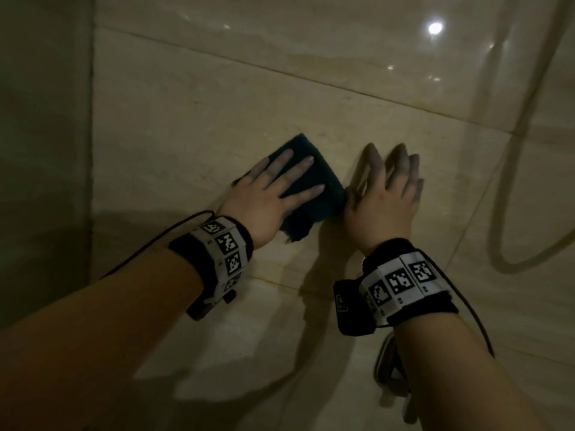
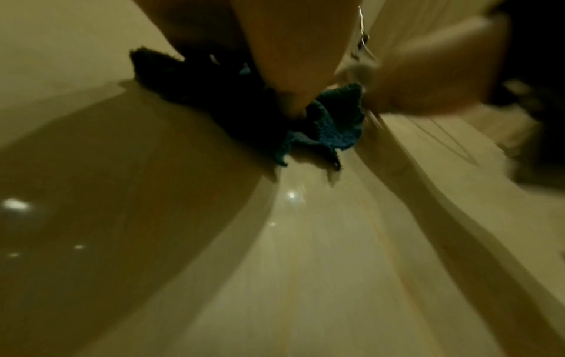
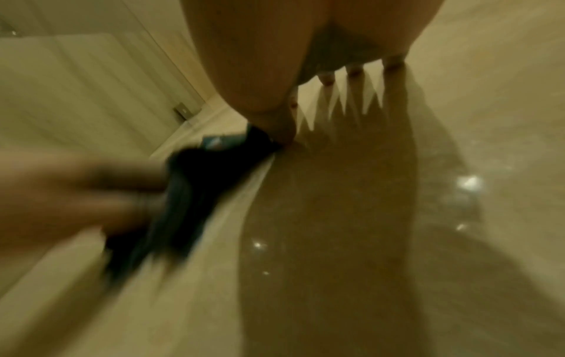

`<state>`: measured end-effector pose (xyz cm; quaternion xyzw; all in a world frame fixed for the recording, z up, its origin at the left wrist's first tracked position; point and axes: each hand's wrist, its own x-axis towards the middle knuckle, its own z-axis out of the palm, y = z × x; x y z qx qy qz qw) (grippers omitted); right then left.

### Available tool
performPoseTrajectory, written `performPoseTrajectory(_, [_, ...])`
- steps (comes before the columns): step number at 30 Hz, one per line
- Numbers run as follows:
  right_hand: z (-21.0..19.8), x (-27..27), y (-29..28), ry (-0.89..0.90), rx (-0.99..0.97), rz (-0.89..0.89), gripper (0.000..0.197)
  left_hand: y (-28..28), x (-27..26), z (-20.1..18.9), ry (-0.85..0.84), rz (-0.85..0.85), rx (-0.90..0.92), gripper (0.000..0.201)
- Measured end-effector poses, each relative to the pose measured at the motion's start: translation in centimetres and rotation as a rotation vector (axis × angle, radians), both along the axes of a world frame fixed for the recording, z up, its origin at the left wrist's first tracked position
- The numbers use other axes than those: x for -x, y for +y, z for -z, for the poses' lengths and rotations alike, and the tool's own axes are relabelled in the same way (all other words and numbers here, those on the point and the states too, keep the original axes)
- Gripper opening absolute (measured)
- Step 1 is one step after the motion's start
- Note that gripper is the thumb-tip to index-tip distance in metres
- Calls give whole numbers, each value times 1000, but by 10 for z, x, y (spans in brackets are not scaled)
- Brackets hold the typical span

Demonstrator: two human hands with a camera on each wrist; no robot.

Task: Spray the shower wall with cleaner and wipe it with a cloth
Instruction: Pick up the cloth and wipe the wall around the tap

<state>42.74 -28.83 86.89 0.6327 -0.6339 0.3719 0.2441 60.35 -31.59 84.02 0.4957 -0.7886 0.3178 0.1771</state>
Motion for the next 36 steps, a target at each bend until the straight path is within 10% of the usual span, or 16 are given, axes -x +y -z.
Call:
performPoseTrajectory(7, [8,4,-2,69,7,17,62,-1,-3,-42,184,66,80,58])
performPoseTrajectory(19, [-3,-19,5,7,-39,-31,67,-1,-36,34,80,27,-13,54])
performPoseTrajectory(36, [0,-49,-3,-37,-57,34,64,-9,-38,-44,135,26,104,58])
